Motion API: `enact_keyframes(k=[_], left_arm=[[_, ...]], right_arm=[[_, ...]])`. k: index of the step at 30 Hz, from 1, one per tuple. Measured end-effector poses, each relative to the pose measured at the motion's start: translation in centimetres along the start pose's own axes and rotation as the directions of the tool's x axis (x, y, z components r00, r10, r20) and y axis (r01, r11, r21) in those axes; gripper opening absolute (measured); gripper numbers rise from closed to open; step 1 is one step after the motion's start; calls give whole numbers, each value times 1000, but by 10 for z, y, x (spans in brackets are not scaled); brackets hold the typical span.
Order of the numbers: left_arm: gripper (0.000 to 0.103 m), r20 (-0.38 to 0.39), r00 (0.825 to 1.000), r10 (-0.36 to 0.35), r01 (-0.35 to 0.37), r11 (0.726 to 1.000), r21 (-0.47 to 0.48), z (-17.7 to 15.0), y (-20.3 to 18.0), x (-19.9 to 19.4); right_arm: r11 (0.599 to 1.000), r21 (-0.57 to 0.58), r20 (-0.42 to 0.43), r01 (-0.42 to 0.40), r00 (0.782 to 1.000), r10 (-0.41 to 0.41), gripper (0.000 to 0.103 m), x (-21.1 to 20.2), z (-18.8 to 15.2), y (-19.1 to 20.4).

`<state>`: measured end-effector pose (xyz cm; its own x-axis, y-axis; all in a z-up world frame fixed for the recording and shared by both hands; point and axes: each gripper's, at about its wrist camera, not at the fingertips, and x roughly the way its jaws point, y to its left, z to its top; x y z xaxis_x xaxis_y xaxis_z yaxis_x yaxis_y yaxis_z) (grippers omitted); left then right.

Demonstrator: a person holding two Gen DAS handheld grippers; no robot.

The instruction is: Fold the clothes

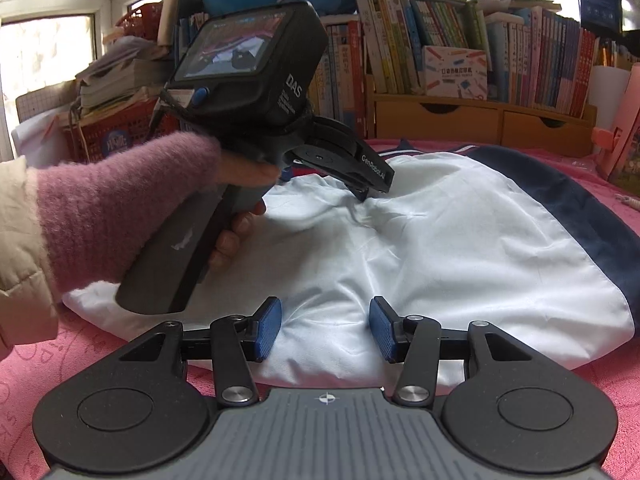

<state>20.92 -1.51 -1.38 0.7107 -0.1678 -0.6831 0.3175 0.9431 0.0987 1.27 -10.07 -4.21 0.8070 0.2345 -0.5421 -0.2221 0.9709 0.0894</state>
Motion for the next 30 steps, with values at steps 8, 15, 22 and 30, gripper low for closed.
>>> enact_keyframes(k=[8,15,22,30], left_arm=[[103,-27,995,-98,99,993,61,-34,-11,-23],[103,44,995,-87,87,996,20,-35,-9,-10],[103,43,994,-103,103,995,5,-37,-6,-9],[103,45,994,-97,97,995,9,-38,-7,-8]], right_arm=[[1000,4,0,-27,1000,27,58,-1,0,-2],[998,-28,-12,-52,999,52,75,-1,0,3],[1000,-15,-27,-4,1000,3,103,2,2,3],[997,-56,-57,54,997,-57,103,9,1,13]])
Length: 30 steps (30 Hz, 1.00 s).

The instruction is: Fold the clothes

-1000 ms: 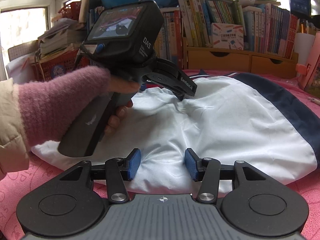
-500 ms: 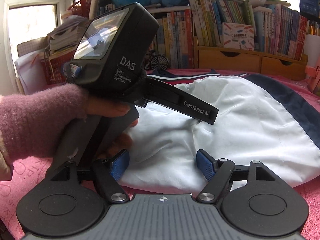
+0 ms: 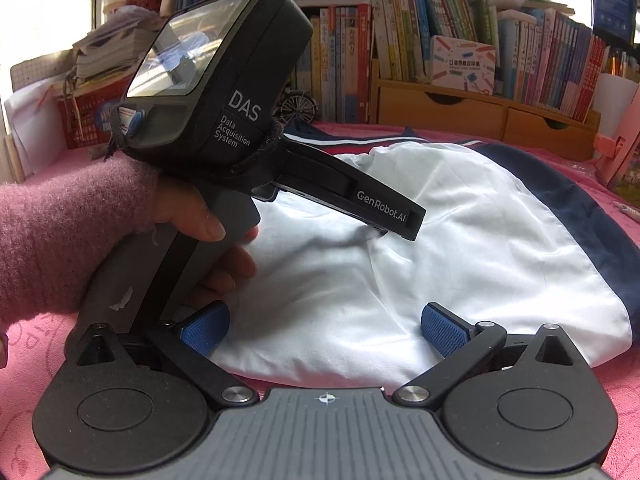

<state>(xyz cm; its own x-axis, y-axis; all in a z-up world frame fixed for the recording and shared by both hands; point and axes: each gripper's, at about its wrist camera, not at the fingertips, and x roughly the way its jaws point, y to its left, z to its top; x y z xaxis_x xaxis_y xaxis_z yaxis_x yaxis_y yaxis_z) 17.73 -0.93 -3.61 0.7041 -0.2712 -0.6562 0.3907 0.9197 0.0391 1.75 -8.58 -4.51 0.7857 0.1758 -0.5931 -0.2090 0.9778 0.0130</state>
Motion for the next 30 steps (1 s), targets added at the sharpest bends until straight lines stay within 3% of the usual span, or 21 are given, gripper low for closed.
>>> enact_keyframes(k=[3,10,12,14,16,21,30], left_arm=[[103,1,1000,1,-1,1000,0,0,0,0],[103,2,1000,-1,1,1000,-3,0,0,0],[103,3,1000,-1,1,1000,-4,0,-1,0],[103,3,1000,-2,2,1000,-4,0,-1,0],[103,2,1000,-3,3,1000,-5,0,0,0],[103,3,1000,-3,3,1000,-6,0,-1,0],[103,4,1000,7,-7,1000,5,-1,-1,1]], right_arm=[[1000,9,1,26,1000,-26,103,0,-1,5],[1000,18,-12,-4,1000,4,103,1,0,0],[1000,26,-14,-6,1000,6,92,-3,3,-4],[999,36,-1,-11,1000,11,64,-9,1,-7],[999,44,11,-16,1000,15,59,-14,0,-10],[1000,-13,52,12,999,-12,59,-13,-7,-1],[1000,6,60,8,998,-9,59,-12,-5,-3]])
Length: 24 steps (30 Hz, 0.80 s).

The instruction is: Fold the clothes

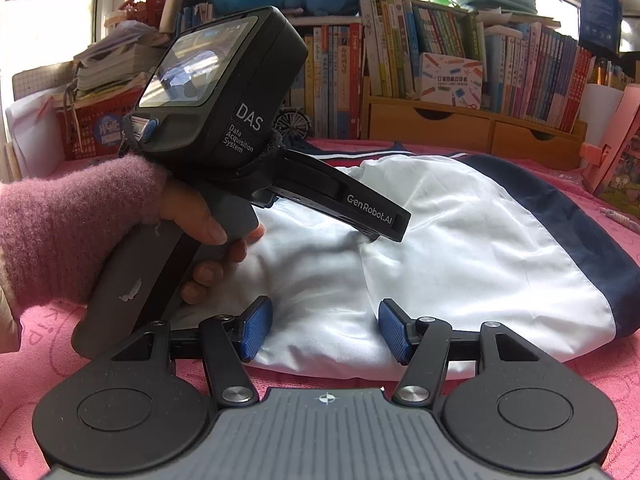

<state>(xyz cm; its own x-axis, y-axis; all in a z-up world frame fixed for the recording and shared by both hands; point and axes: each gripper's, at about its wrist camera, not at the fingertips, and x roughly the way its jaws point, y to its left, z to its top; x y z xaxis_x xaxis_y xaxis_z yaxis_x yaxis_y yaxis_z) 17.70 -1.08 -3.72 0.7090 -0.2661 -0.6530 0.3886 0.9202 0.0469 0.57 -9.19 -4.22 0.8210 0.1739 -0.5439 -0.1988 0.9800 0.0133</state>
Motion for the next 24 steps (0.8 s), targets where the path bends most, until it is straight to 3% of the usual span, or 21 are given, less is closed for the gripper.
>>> enact_keyframes(k=[4,6,11,15,16,20,22,24], left_arm=[[103,-50,999,17,-16,1000,8,7,-3,-4],[96,-78,997,15,-15,1000,1,11,-3,-10],[92,-95,995,5,-3,1000,28,19,-5,-38],[88,-157,987,-11,18,999,42,24,-14,-59],[83,-182,983,-15,22,999,41,23,-17,-62],[59,-296,955,-24,28,1000,11,21,-28,-68],[46,-364,928,-81,57,995,-76,19,-27,-64],[44,-419,895,-152,75,978,-194,18,-23,-57]], right_arm=[[1000,3,5,-3,1000,3,59,-1,0,-2],[1000,4,8,-5,1000,5,59,-1,0,-3],[1000,13,13,-9,1000,9,58,-1,0,-4],[1000,25,17,-15,1000,15,58,-2,0,-7],[999,29,17,-17,1000,16,58,-2,0,-7],[999,40,20,-22,1000,21,56,-2,1,-10],[999,45,22,-24,999,23,55,-2,1,-11],[999,49,22,-25,999,24,54,-2,1,-11]])
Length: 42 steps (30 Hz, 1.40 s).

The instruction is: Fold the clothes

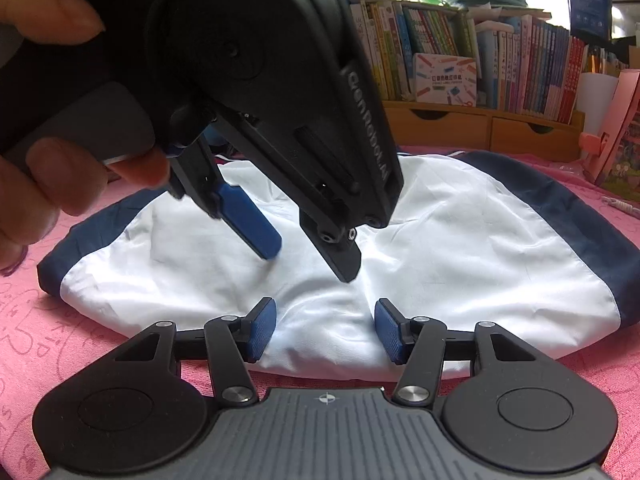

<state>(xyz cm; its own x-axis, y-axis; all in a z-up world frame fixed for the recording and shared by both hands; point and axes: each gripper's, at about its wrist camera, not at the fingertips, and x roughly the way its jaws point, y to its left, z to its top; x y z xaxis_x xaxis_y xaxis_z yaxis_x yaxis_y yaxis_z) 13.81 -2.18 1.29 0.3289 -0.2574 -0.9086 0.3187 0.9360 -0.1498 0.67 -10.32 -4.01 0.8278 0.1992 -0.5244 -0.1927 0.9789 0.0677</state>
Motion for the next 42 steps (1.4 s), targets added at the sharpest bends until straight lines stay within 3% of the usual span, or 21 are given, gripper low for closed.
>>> enact_keyframes(k=[2,5,11,15,20,24,34,38,42], left_arm=[[43,-61,998,-28,24,997,-73,3,2,8],[36,-73,997,33,-39,996,-77,8,-2,18],[33,-45,992,118,-121,991,-62,26,-5,29],[32,28,981,190,-188,979,-84,46,3,39],[32,136,946,295,-281,953,-114,86,12,64],[32,142,946,290,-258,944,-207,116,28,75],[33,172,934,314,-282,941,-187,121,28,79],[33,249,916,313,-274,945,-179,117,29,54],[35,320,916,243,-207,968,-141,99,24,13]], right_arm=[[1000,2,-1,2,1000,-2,52,-1,0,0],[1000,-2,-8,4,1000,-4,50,-1,0,0],[1000,-2,-19,-7,1000,7,49,0,1,-1],[1000,-4,-23,-13,1000,13,48,-1,1,-2],[1000,0,-26,-23,999,23,48,-1,1,-3],[999,1,-26,-35,999,35,48,0,3,-4],[999,9,-24,-44,999,44,48,1,3,-5],[999,9,-21,-42,999,43,48,0,2,-4],[999,7,-19,-41,999,41,48,0,1,-4]])
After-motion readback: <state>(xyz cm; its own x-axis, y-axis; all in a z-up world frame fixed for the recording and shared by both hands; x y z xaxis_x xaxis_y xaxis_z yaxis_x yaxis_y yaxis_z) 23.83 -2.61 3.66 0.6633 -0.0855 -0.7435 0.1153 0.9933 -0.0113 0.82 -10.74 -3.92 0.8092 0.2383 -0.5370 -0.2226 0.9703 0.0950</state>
